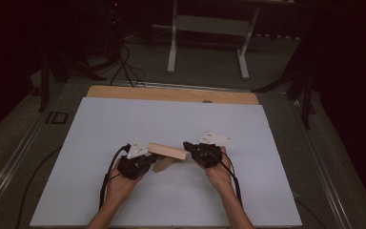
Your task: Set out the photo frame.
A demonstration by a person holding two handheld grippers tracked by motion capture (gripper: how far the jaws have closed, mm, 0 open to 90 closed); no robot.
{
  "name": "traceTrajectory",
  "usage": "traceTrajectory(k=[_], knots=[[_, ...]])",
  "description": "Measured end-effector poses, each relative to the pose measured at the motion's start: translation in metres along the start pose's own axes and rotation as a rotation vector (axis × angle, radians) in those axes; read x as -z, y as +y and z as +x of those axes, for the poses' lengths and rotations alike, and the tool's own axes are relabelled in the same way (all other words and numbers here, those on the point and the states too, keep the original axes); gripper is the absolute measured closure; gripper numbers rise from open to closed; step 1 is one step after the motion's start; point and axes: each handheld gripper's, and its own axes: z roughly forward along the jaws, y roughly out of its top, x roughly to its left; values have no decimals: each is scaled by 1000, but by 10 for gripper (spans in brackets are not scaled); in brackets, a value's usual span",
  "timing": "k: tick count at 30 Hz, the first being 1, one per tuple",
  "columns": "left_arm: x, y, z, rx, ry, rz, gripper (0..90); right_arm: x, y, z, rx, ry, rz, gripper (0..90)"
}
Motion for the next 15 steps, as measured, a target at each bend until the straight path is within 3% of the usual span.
traceTrajectory(k=[5, 15], knots=[[-3, 1, 3, 8, 0, 0, 896, -1, 0, 1, -10, 24, -7, 896], [-6, 3, 0, -8, 10, 7, 896, 0, 0, 4, 19, 17, 0, 896]])
